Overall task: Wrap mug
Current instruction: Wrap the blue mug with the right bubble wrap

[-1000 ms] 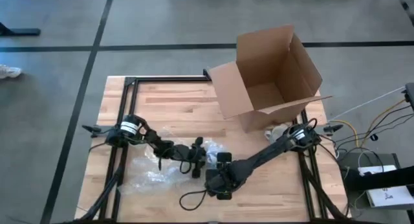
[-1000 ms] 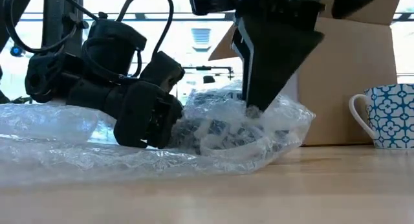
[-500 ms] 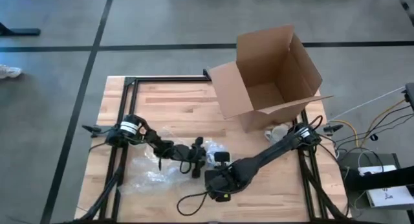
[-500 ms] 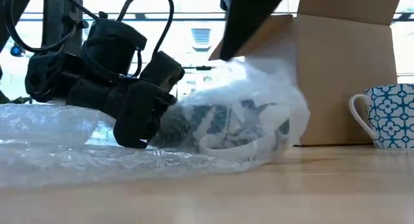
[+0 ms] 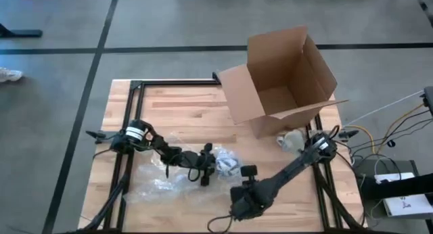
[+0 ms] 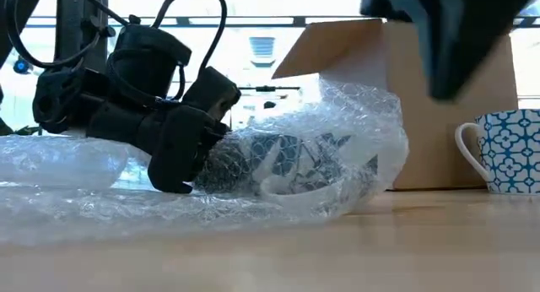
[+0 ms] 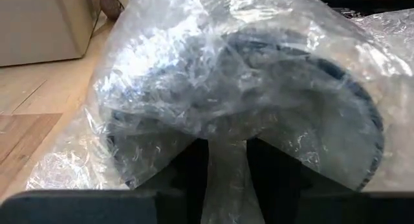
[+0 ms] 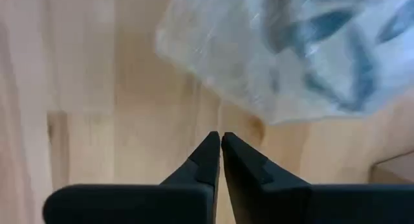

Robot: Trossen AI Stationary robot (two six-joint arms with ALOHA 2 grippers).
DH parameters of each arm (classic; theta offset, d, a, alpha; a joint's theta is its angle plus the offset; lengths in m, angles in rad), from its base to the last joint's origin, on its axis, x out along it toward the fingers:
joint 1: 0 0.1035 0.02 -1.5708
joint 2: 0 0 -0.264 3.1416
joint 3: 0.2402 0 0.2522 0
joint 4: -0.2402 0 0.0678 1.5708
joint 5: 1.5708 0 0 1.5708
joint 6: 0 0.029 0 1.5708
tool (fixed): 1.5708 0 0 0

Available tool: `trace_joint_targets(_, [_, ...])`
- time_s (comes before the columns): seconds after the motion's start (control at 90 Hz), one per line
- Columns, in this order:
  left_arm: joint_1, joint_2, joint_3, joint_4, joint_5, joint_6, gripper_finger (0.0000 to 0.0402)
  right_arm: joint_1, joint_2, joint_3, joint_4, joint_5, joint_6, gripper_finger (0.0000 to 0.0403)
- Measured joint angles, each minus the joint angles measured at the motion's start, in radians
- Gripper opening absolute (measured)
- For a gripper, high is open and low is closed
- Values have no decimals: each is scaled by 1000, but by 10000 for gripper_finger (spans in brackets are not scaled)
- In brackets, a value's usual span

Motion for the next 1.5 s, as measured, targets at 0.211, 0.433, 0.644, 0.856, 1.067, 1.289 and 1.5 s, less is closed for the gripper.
trace_joint_targets(0.211, [0,0,0,0,0,0,98,-24,26,-45,151,168,-64,0])
trace_joint_targets(0.433, [0,0,0,0,0,-1,98,-87,27,-45,312,191,-200,0])
trace_joint_targets(0.644, [0,0,0,0,0,-1,98,-130,27,-79,424,184,-259,0])
trace_joint_targets(0.856, [0,-1,1,0,0,0,98,-146,27,-169,511,157,-250,0])
trace_joint_targets(1.067, [1,-22,1,4,33,0,98,-153,26,-240,594,153,-233,0])
trace_joint_targets(1.289, [-1,-82,-19,-41,59,0,100,-155,27,-279,620,165,-213,0])
trace_joint_targets(1.5, [-2,-134,-36,-94,70,1,108,-157,33,-284,626,168,-206,0])
